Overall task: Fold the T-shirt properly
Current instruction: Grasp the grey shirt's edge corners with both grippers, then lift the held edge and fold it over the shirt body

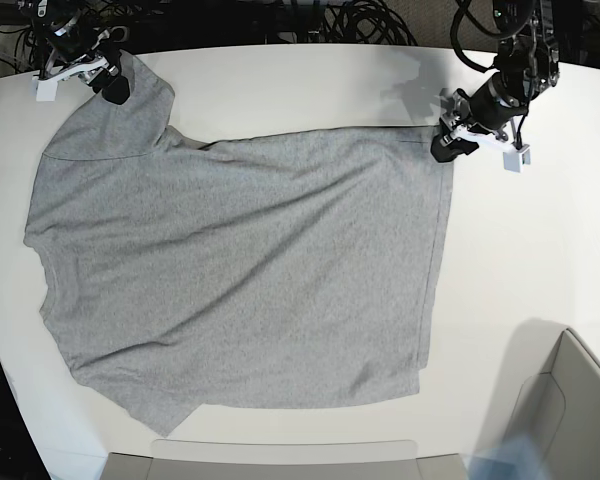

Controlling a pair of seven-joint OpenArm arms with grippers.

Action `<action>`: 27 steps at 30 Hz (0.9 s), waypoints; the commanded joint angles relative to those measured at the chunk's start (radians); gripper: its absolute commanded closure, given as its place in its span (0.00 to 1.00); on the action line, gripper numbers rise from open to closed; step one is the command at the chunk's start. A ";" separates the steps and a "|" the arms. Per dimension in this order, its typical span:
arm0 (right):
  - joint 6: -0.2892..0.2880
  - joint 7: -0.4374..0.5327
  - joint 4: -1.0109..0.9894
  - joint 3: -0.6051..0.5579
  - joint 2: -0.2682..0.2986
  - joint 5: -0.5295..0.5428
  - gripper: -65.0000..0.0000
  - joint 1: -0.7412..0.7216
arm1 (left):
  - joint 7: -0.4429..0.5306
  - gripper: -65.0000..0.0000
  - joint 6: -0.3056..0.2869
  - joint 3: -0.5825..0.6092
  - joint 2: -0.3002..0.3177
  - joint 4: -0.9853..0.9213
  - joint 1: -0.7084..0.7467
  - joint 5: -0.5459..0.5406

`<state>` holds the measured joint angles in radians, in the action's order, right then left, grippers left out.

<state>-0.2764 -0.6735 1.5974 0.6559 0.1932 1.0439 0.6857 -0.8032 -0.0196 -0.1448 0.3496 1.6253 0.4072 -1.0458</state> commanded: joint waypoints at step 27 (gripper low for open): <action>0.007 0.002 0.366 0.141 -0.105 -0.259 1.00 0.116 | -0.032 1.00 0.022 -0.246 0.009 0.149 0.154 0.025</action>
<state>-0.2619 -0.6922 1.9457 0.7864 0.0784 0.7700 0.7921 -0.8471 -0.0002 -0.3771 0.3408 1.7576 0.5510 -1.0203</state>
